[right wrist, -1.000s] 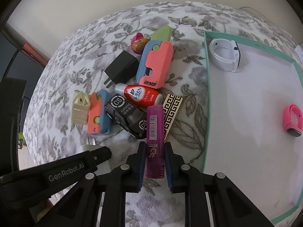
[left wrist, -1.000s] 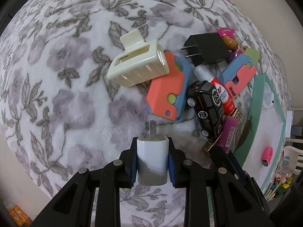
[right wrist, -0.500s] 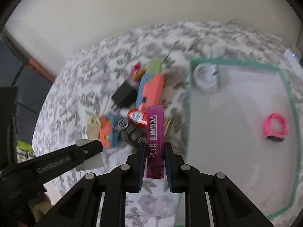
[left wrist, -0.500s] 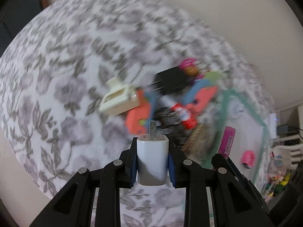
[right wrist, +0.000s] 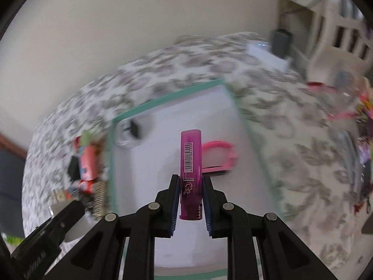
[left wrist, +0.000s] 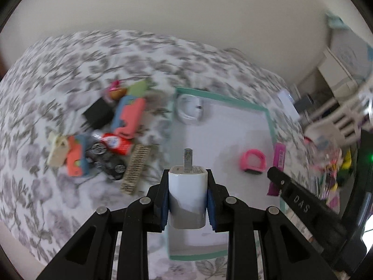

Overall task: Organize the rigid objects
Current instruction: 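Carry both items into the tray and open both tools to release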

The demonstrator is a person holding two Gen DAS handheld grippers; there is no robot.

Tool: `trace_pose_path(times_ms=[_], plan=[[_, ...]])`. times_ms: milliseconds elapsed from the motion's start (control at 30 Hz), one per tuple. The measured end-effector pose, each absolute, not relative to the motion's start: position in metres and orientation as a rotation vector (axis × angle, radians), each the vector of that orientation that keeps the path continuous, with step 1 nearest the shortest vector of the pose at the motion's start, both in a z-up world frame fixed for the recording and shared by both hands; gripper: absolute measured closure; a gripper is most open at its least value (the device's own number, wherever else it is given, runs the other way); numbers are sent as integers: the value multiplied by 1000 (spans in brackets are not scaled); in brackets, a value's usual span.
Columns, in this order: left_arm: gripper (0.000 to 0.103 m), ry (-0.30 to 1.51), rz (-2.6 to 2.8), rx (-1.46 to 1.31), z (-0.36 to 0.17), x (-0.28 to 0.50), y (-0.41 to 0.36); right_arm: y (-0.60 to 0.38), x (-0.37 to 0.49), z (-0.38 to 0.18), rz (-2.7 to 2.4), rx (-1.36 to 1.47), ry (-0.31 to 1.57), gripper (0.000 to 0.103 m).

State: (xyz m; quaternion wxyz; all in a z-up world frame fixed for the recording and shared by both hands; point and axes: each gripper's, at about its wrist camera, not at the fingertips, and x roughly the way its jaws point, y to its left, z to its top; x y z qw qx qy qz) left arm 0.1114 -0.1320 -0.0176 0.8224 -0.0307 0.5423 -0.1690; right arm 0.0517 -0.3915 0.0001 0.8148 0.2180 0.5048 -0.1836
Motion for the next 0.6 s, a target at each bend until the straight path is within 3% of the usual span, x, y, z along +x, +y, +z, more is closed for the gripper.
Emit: trace_pose_path(times_ms=[600], plan=[[75, 1248, -388, 140, -70, 103, -178, -407, 47, -60, -423, 514, 1258, 82]])
